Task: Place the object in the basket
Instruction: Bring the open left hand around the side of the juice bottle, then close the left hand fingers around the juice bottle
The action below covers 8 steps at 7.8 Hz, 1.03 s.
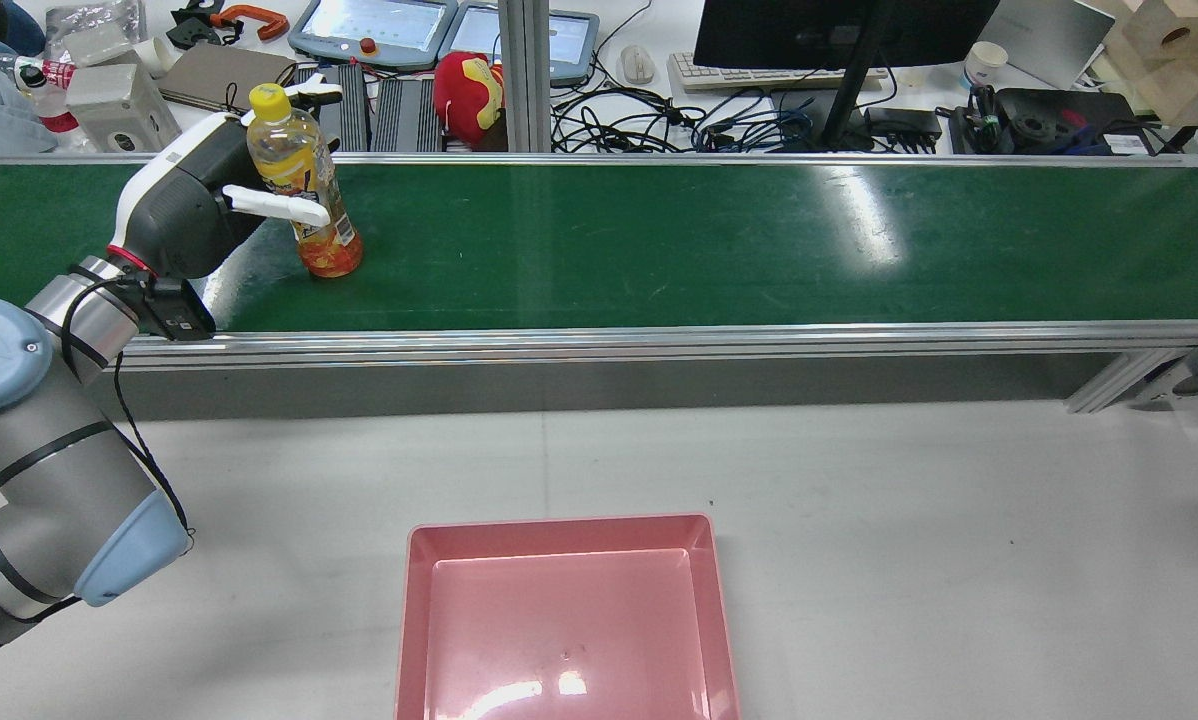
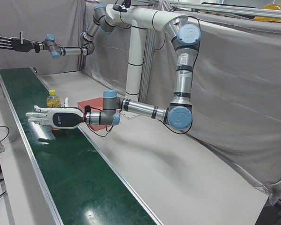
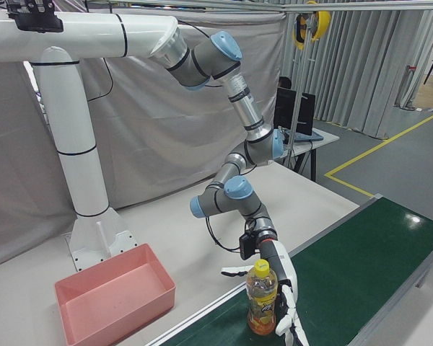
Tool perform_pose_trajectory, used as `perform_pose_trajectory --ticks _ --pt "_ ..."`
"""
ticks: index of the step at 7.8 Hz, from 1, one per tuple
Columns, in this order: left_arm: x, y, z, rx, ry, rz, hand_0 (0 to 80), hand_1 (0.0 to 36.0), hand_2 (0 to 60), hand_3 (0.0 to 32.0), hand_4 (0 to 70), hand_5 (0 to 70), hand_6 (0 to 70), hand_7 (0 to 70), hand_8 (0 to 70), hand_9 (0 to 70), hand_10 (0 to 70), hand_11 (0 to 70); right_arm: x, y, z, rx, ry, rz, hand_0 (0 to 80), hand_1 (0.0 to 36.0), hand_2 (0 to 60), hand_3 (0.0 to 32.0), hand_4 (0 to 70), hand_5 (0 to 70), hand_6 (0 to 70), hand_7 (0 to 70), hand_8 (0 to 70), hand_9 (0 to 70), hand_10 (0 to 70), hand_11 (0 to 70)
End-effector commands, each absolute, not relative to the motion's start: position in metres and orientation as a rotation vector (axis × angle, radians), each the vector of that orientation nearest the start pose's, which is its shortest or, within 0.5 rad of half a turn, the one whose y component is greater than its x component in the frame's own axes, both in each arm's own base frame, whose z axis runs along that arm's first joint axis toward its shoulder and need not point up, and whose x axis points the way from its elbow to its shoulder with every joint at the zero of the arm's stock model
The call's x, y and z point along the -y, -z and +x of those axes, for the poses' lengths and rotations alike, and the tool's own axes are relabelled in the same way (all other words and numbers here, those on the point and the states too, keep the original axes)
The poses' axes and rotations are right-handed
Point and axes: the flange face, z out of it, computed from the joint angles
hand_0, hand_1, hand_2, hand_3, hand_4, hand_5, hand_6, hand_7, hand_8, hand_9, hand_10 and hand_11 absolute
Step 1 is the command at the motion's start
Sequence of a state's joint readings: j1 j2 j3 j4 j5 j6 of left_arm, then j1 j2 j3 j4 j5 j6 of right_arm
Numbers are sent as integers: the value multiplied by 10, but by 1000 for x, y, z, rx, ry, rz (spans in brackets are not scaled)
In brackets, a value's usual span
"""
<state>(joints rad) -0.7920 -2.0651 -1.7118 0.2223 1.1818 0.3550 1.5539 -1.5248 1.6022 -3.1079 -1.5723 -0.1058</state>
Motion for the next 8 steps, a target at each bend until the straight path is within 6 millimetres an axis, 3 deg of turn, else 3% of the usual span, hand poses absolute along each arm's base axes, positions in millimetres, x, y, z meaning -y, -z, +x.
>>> perform_pose_trajectory --ticks 1,2,3,4,5,6,8 --pt "574 -355 333 -2359 1556 -218 553 155 0 0 55 310 0 43 0 0 71 126 523 -644 124 -2404 2147 -105 0 0 0 0 0 0 0 0 0 0 0 0" --pt "577 -330 336 -2276 1601 -174 555 168 10 0 72 376 0 62 23 28 97 165 523 -644 124 -2405 2145 -105 0 0 0 0 0 0 0 0 0 0 0 0" --pt "577 -328 334 -2268 1608 -167 657 264 344 0 617 700 86 153 158 227 335 493 523 -644 124 -2405 2145 -105 0 0 0 0 0 0 0 0 0 0 0 0" --pt "576 -326 333 -2247 1617 -157 759 314 600 0 700 700 700 648 700 700 692 700 523 -644 124 -2405 2145 -105 0 0 0 0 0 0 0 0 0 0 0 0" --pt "576 -326 332 -2234 1625 -153 681 334 600 0 700 700 700 700 700 700 700 700 523 -644 124 -2405 2145 -105 0 0 0 0 0 0 0 0 0 0 0 0" --pt "576 -322 331 -2228 1629 -157 609 356 600 0 700 700 700 700 700 700 700 700 523 -644 124 -2405 2145 -105 0 0 0 0 0 0 0 0 0 0 0 0" --pt "553 -289 313 -2253 1600 -185 601 360 600 0 700 700 700 700 700 700 700 700 523 -643 124 -2407 2143 -105 0 0 0 0 0 0 0 0 0 0 0 0"
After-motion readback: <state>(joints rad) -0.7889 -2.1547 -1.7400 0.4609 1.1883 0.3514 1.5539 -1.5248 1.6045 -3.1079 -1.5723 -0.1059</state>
